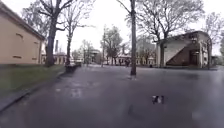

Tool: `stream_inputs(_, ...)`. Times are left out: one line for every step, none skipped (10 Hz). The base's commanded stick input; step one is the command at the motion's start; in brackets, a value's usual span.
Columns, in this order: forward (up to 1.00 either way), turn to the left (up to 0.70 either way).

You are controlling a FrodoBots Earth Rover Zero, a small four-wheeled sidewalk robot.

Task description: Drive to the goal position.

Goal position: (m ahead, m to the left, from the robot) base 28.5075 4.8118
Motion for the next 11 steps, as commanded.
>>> stream_inputs(0.85, 0.00)
stream_inputs(0.85, 0.00)
stream_inputs(0.85, 0.00)
stream_inputs(0.85, 0.00)
stream_inputs(0.85, 0.00)
stream_inputs(0.85, 0.00)
stream_inputs(0.85, 0.00)
stream_inputs(0.85, 0.00)
stream_inputs(0.85, 0.00)
stream_inputs(0.85, 0.00)
stream_inputs(0.85, 0.00)
